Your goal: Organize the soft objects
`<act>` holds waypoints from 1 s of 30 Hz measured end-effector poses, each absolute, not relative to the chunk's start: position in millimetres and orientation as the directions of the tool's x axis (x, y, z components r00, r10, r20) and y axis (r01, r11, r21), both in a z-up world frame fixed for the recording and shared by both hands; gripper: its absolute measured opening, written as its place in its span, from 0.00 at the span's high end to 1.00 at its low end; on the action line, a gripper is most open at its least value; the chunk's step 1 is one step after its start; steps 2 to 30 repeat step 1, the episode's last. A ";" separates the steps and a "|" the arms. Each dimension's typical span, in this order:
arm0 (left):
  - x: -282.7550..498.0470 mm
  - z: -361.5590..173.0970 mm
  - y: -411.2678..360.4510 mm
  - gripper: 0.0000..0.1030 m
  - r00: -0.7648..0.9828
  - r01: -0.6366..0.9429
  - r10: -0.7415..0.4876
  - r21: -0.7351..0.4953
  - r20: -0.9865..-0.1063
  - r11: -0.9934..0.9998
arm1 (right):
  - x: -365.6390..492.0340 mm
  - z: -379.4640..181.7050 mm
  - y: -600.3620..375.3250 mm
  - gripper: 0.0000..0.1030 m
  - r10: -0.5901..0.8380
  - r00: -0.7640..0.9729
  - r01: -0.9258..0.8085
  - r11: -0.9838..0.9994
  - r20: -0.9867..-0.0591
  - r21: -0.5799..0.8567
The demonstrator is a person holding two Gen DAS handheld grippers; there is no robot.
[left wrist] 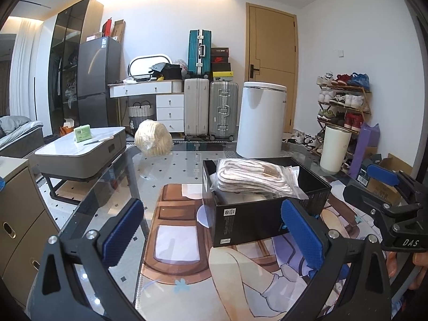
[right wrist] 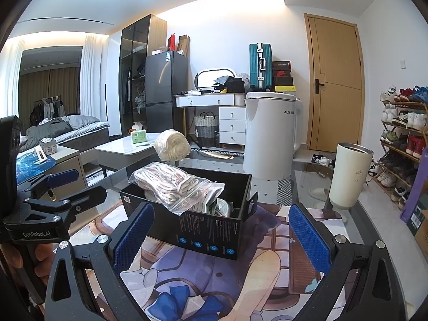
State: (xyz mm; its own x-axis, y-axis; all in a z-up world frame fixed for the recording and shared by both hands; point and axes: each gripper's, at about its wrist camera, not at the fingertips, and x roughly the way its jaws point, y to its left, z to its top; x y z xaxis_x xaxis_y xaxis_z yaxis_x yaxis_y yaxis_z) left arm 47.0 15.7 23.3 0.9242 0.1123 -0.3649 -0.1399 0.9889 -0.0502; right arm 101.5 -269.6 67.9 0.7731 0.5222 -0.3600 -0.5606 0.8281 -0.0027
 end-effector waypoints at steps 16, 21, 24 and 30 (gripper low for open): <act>47.3 23.1 16.5 0.00 0.924 -0.137 0.108 -0.054 -0.367 0.989 | 101.7 68.4 -269.9 0.01 0.522 0.773 -0.561 0.828 -0.361 -0.002; 47.3 23.1 16.5 0.00 0.924 -0.137 0.108 -0.054 -0.367 0.989 | 101.7 68.4 -269.9 0.01 0.522 0.773 -0.561 0.828 -0.361 -0.002; 47.3 23.1 16.5 0.00 0.924 -0.137 0.108 -0.054 -0.367 0.989 | 101.7 68.4 -269.9 0.01 0.522 0.773 -0.561 0.828 -0.361 -0.002; 47.3 23.1 16.5 0.00 0.924 -0.137 0.108 -0.054 -0.367 0.989 | 101.7 68.4 -269.9 0.01 0.522 0.773 -0.561 0.828 -0.361 -0.002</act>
